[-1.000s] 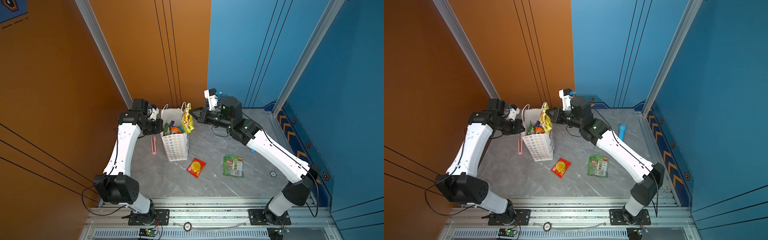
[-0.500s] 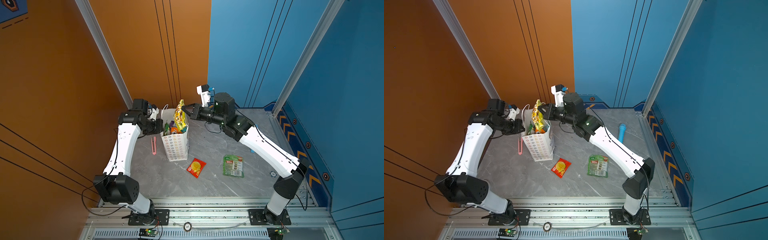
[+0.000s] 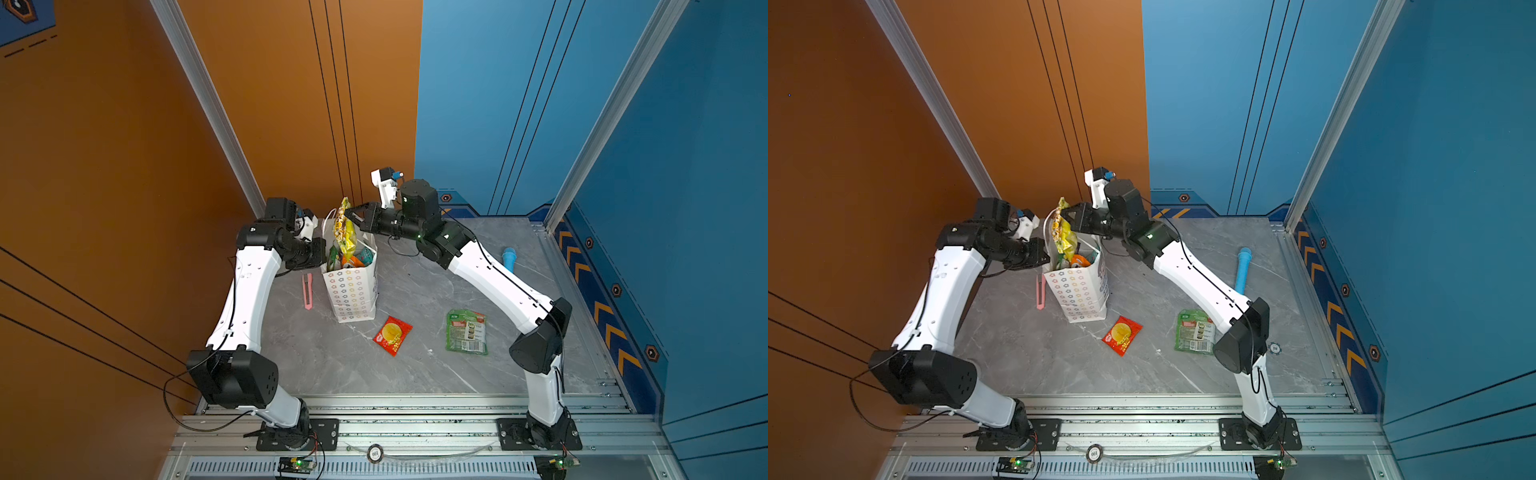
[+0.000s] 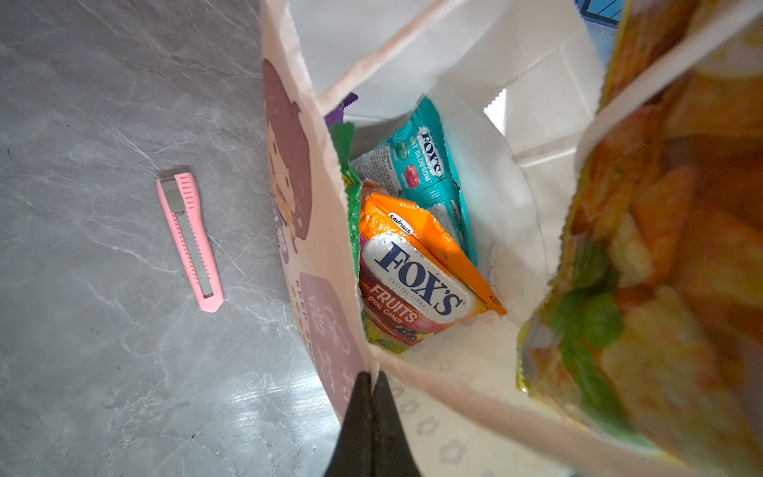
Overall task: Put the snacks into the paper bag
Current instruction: 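Lift the yellow packet and carry it over the bag, then lower the yellow packet into the bag and open the right gripper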
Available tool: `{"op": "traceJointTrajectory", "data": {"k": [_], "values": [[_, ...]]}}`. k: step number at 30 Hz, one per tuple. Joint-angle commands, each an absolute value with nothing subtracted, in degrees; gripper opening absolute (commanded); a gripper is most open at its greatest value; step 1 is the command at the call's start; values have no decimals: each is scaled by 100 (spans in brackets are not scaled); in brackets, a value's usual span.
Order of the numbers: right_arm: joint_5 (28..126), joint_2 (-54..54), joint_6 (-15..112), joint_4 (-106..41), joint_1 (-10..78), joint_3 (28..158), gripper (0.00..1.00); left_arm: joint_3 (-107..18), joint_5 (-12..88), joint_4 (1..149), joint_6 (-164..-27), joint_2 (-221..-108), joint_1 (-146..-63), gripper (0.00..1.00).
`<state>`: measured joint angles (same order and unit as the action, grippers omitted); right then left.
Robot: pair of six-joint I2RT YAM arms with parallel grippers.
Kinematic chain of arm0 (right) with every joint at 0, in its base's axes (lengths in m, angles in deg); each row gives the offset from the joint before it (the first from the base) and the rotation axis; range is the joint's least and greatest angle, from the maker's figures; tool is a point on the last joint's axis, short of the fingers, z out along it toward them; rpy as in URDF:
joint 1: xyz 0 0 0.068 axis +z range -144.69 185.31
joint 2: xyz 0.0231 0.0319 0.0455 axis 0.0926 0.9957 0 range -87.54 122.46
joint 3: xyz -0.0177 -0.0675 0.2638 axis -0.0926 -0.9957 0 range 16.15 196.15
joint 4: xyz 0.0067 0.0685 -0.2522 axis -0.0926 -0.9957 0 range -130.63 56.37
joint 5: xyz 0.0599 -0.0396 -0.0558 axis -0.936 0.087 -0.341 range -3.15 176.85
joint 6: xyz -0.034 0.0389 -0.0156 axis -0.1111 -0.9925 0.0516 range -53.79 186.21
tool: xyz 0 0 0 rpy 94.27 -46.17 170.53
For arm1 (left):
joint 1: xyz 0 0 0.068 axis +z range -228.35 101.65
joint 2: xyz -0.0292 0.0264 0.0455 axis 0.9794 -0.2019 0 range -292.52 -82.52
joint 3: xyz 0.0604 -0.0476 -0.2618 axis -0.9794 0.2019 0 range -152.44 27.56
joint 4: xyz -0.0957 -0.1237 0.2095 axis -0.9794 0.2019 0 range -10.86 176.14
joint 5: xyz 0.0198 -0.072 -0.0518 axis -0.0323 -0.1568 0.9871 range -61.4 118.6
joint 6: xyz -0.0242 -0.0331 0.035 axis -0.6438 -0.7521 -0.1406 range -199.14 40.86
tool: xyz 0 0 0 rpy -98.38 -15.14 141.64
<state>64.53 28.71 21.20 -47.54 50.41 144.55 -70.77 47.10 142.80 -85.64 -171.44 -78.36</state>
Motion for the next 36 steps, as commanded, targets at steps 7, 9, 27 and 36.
{"op": "traceJointTrajectory", "data": {"k": [7, 9, 27, 36], "values": [[6490, 2576, 2265, -4996, 5047, 14961, 0, -7123, 4942, 14185, -8544, -16905, -7817, 0], [6544, 2469, 2377, -5088, 5052, 14931, 0, -7139, 4922, 14180, -8557, -16898, -7810, 0], [7000, 824, 2952, -5348, 5220, 13355, 0, -7213, 4977, 14185, -8630, -16956, -7800, 0], [6893, 995, 2903, -5320, 5435, 13356, 0, -7202, 5041, 14189, -8701, -16979, -7817, 0]]}}
